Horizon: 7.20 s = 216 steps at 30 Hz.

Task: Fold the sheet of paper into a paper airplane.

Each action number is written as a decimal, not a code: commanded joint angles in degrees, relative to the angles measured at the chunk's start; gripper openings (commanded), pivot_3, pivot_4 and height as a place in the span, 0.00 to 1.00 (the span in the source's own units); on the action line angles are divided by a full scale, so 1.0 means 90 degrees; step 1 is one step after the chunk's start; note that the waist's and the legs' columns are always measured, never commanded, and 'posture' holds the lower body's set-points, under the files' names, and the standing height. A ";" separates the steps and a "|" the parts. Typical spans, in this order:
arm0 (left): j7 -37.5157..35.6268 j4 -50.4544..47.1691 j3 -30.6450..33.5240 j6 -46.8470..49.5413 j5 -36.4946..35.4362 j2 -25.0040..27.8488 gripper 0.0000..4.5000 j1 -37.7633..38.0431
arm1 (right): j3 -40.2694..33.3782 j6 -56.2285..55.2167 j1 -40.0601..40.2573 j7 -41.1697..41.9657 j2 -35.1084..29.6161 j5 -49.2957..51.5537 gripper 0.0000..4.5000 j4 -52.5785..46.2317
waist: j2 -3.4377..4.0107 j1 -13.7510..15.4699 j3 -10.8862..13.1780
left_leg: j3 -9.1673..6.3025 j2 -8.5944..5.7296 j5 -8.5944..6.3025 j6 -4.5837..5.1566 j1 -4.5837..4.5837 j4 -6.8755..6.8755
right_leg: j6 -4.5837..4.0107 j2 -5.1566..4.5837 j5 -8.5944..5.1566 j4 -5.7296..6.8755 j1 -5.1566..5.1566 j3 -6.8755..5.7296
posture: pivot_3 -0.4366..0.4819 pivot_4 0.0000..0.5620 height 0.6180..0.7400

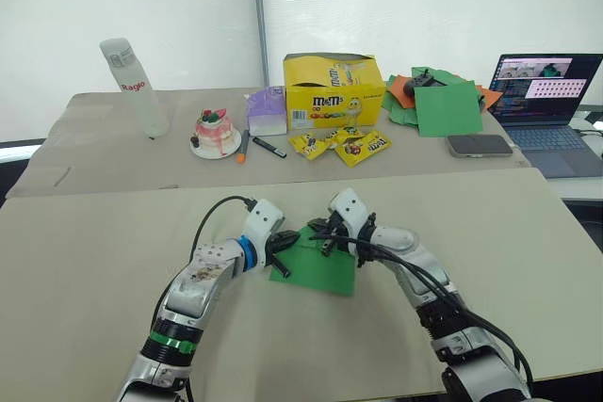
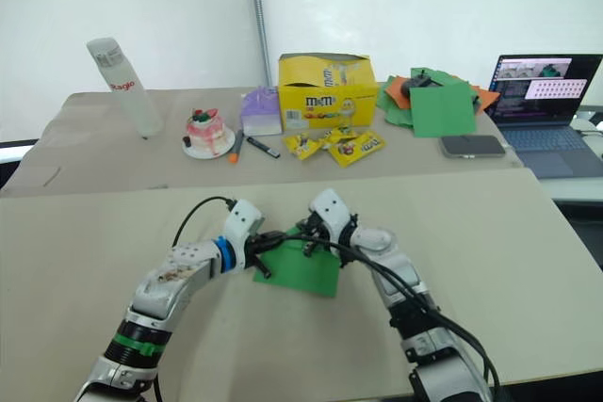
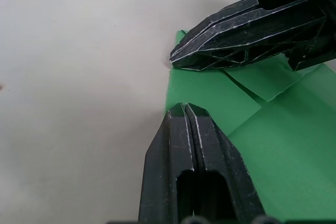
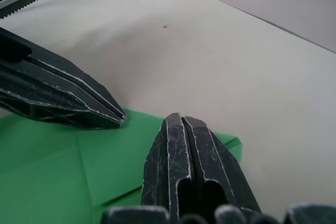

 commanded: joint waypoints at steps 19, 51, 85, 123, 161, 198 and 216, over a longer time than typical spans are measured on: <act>0.0044 0.0323 -0.0045 -0.0048 -0.0002 0.0084 0.01 -0.0116 | -0.0668 -0.0155 -0.0287 -0.0227 -0.0246 0.0129 0.00 0.0450 | 0.0002 0.0025 -0.0001 | -0.0002 -0.0004 0.0000 0.0000 0.0003 0.0000 | 0.0000 -0.0002 0.0000 -0.0002 0.0004 0.0000 | 0.48 0.27 1.00; -0.0144 -0.0379 0.1035 -0.0193 -0.0820 0.0765 0.01 0.0593 | 0.0156 0.0259 -0.0069 0.0018 0.0011 -0.0137 0.00 0.0199 | 0.0015 -0.0008 -0.0003 | -0.0015 -0.0002 -0.0002 -0.0002 0.0024 -0.0013 | -0.0001 0.0000 0.0000 -0.0007 0.0003 0.0001 | 0.48 0.27 1.00; -0.0663 0.1476 -0.0355 -0.1254 -0.0137 -0.0117 0.01 -0.0733 | -0.0593 0.2110 0.1492 0.1085 -0.2886 0.1086 0.00 -0.2667 | 0.0011 0.0055 0.0005 | -0.0034 -0.0002 -0.0001 0.0000 -0.0022 -0.0006 | 0.0000 -0.0001 0.0000 -0.0077 0.0010 0.0003 | 0.48 0.27 1.00; -0.1052 0.1330 -0.0321 -0.1269 -0.0429 -0.0151 0.01 -0.0933 | -0.0726 0.1740 0.0910 0.0922 -0.1376 0.1669 0.00 -0.2251 | -0.0010 0.0082 0.0010 | -0.0038 -0.0006 0.0000 -0.0002 -0.0023 -0.0006 | -0.0001 -0.0001 0.0001 -0.0070 -0.0002 0.0000 | 0.48 0.27 1.00; -0.0879 0.0207 0.0392 -0.0386 -0.0754 0.0936 0.01 -0.0148 | 0.0165 0.0607 0.0165 0.0904 -0.0468 0.0696 0.00 -0.0126 | 0.0000 -0.0008 0.0007 | -0.0045 -0.0005 0.0001 -0.0004 -0.0009 -0.0009 | -0.0004 0.0003 0.0002 -0.0060 -0.0004 -0.0003 | 0.48 0.27 1.00; -0.0824 -0.0017 -0.0509 -0.0349 -0.0398 0.0810 0.01 0.0018 | -0.0365 -0.1169 -0.1209 0.0497 -0.0277 0.0138 0.00 0.2774 | 0.0018 0.0015 -0.0006 | -0.0053 -0.0010 0.0002 -0.0006 0.0007 -0.0006 | -0.0008 0.0002 0.0005 -0.0055 0.0011 0.0000 | 0.48 0.27 1.00; -0.0688 0.0080 -0.0576 -0.0483 -0.0201 0.0712 0.01 -0.0059 | -0.0215 -0.2494 -0.0565 0.1253 -0.0425 -0.0053 0.00 0.1610 | 0.0029 -0.0007 -0.0003 | -0.0054 -0.0009 0.0002 -0.0006 -0.0009 -0.0006 | -0.0009 0.0002 0.0006 -0.0057 0.0002 0.0000 | 0.48 0.27 1.00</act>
